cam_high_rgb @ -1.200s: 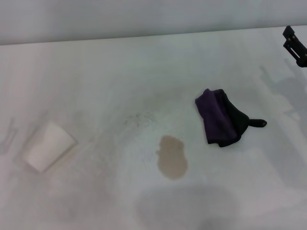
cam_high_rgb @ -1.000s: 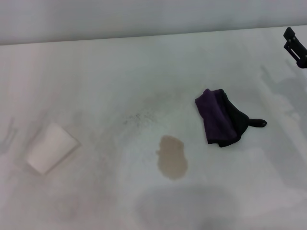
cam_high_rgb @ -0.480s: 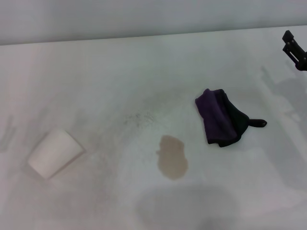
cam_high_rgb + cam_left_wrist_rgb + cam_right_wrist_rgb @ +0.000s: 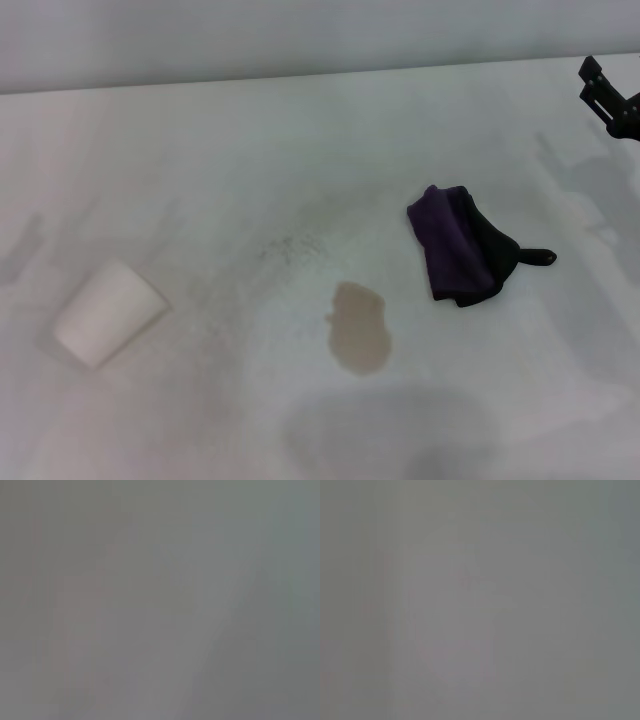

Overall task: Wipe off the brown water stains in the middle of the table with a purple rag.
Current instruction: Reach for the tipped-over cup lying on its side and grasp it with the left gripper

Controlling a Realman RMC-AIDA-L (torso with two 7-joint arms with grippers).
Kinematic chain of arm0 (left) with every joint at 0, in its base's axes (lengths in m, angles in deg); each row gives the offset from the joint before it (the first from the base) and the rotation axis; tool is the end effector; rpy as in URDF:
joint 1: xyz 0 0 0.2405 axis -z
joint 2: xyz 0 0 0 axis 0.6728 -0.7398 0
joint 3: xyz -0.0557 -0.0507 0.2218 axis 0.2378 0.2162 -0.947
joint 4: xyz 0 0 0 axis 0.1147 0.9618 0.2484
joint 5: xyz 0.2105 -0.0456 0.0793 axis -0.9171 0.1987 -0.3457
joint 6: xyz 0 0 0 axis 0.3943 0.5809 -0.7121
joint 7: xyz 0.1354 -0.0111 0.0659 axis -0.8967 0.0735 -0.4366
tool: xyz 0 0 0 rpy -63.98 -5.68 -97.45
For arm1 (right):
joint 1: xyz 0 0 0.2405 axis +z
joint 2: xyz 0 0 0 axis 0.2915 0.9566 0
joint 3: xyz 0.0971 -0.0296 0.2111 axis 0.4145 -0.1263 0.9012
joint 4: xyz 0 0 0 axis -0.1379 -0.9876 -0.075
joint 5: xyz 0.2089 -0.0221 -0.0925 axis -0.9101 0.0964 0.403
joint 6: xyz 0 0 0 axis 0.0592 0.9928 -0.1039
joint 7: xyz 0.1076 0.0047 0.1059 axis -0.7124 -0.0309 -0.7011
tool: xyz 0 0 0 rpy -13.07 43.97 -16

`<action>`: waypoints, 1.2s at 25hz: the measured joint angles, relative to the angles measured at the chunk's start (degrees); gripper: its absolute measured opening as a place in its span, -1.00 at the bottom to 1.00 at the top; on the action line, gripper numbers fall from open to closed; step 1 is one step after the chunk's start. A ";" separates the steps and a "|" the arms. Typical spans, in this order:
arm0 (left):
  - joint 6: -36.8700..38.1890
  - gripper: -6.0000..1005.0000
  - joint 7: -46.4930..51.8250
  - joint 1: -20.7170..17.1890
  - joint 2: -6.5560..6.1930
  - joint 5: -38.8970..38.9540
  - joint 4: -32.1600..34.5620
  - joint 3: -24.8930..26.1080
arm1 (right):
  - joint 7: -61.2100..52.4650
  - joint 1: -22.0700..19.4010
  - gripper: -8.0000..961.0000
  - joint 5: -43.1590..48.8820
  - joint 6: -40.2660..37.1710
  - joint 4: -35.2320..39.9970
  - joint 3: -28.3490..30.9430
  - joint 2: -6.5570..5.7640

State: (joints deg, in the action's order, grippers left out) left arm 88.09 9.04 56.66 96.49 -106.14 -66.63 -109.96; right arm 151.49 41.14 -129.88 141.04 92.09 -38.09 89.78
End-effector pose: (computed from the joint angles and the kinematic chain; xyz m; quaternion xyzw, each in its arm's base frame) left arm -0.3516 0.2951 0.0495 -0.6877 -0.3222 -0.4512 0.4688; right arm 0.3599 0.3283 0.0384 -0.7035 0.2301 0.3079 0.5978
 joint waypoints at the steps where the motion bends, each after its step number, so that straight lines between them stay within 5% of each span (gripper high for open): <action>1: -1.15 0.78 2.53 -0.08 -0.40 -2.22 1.90 0.00 | 0.05 0.03 0.73 0.01 -0.11 0.00 0.00 0.01; 10: -6.36 0.78 34.49 -1.16 -4.93 -27.40 23.39 1.22 | 0.08 0.13 0.73 -0.35 0.11 0.01 0.51 0.10; 19: -1.01 0.78 64.96 -0.08 -7.49 -61.02 45.29 6.62 | 0.01 0.20 0.73 -0.60 -0.08 -0.39 1.29 0.17; 24: 8.25 0.78 72.51 4.66 -8.84 -74.23 50.09 6.65 | -1.08 0.25 0.73 -0.62 0.25 -0.57 2.15 0.37; 30: 13.84 0.78 72.92 9.87 -8.71 -82.55 50.84 6.17 | -2.26 0.37 0.73 -0.81 0.13 -1.17 2.97 0.48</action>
State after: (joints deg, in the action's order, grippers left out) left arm 101.93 81.96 66.53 87.78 -188.69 -15.79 -103.79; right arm 149.23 41.51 -130.69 141.17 90.92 -35.12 90.26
